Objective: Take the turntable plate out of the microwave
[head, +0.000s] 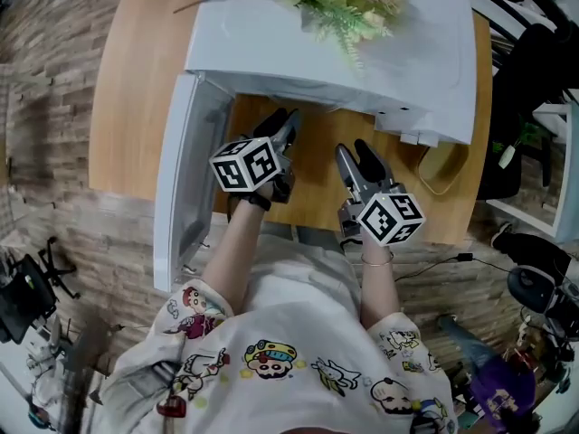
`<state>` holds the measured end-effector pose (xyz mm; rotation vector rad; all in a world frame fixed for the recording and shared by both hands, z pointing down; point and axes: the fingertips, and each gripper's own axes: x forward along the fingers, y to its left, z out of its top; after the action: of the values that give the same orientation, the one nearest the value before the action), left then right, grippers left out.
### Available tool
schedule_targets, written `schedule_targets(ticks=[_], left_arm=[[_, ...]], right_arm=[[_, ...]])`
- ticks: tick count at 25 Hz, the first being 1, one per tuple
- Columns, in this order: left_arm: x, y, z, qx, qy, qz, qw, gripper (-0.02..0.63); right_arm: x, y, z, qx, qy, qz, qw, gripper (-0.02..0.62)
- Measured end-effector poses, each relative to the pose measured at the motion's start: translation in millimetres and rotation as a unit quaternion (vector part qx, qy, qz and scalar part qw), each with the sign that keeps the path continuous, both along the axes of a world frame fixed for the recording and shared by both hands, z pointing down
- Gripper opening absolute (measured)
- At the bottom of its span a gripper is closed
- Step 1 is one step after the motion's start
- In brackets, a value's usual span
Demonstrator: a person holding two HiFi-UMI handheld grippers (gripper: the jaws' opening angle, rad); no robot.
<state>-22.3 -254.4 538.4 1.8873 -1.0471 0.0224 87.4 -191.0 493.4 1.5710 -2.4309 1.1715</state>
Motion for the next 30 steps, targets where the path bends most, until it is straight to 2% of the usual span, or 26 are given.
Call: schedule_targets(ticks=[4, 12, 16, 20, 30], left_arm=[[3, -5, 10, -0.011, 0.006, -0.005, 0.9999, 0.149], [6, -16, 14, -0.019, 0.062, -0.040, 0.9971, 0.147], [3, -21, 16, -0.025, 0.091, -0.072, 0.9929, 0.132], [0, -22, 19, -0.032, 0.123, -0.110, 0.9858, 0.084], [1, -12, 19, -0.046, 0.141, -0.144, 0.9784, 0.064]], right_arm=[[-2, 5, 7, -0.009, -0.004, -0.001, 1.000, 0.206], [0, 17, 17, -0.025, -0.006, -0.005, 1.000, 0.201], [2, 20, 18, -0.028, -0.009, -0.006, 1.000, 0.198], [4, 23, 18, -0.027, -0.010, -0.007, 1.000, 0.189], [18, 30, 17, -0.026, -0.015, 0.012, 0.999, 0.176]])
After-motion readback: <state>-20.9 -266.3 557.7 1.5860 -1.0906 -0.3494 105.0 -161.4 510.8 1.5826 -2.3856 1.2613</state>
